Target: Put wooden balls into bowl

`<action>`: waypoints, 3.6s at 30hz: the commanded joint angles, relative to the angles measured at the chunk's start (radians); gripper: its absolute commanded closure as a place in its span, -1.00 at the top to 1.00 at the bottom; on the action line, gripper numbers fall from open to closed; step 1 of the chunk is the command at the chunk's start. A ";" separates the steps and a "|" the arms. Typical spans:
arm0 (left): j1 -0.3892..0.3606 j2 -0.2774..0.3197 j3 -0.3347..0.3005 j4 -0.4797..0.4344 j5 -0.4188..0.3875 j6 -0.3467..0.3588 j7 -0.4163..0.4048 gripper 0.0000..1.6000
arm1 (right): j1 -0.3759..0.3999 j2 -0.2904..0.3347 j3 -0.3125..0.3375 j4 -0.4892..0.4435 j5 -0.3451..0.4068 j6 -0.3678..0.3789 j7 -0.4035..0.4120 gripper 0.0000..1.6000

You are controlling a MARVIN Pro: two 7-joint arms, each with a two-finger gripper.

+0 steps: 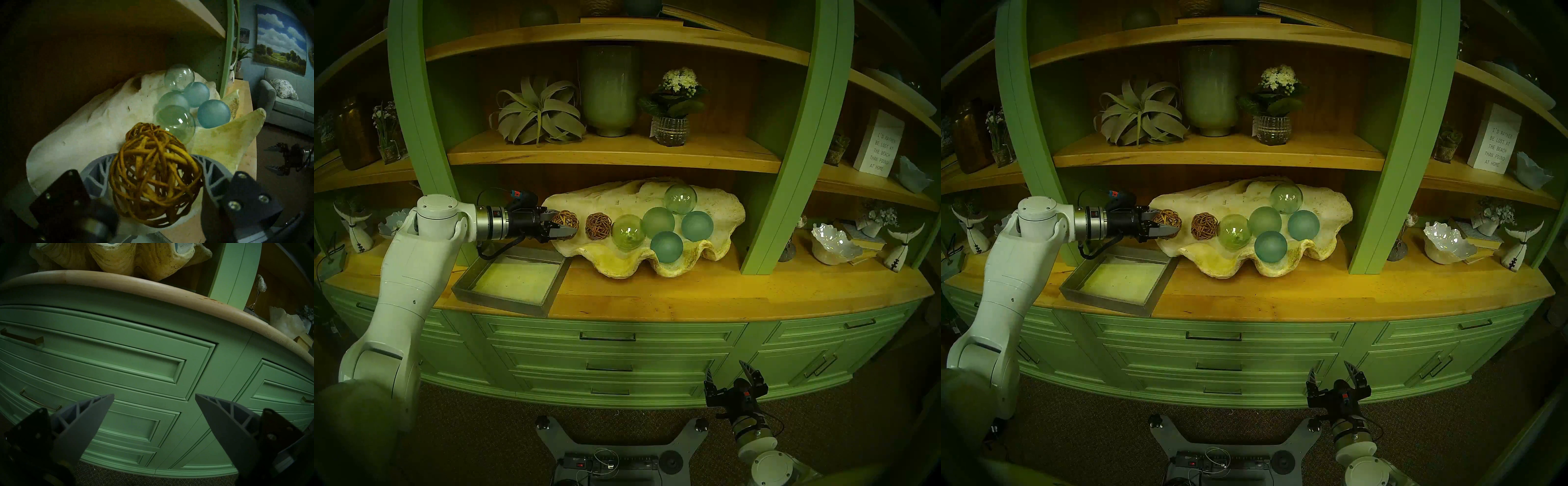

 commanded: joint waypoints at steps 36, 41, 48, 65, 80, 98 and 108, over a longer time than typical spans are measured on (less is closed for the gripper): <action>0.020 0.093 -0.125 -0.186 -0.029 -0.067 -0.026 1.00 | 0.006 0.000 0.002 -0.024 -0.001 -0.006 0.000 1.00; 0.103 0.158 -0.225 -0.261 -0.048 -0.070 -0.071 1.00 | 0.008 -0.001 0.001 -0.019 -0.002 -0.006 0.000 1.00; 0.227 0.240 -0.348 -0.279 -0.059 -0.072 -0.114 1.00 | 0.010 -0.001 0.001 -0.015 -0.002 -0.006 0.000 1.00; 0.489 0.244 -0.574 -0.095 0.004 -0.168 -0.219 1.00 | 0.012 -0.003 0.000 -0.003 -0.002 -0.006 0.001 1.00; 0.580 0.307 -0.843 -0.027 -0.052 -0.447 -0.290 1.00 | 0.014 -0.004 0.000 -0.004 -0.003 -0.008 0.001 1.00; 0.791 0.175 -1.037 -0.130 -0.321 -0.790 -0.318 1.00 | 0.006 0.000 0.002 -0.023 -0.002 -0.008 0.000 1.00; 0.922 0.239 -0.987 -0.115 -0.446 -0.940 -0.282 1.00 | 0.005 0.000 0.002 -0.026 -0.002 -0.007 0.000 1.00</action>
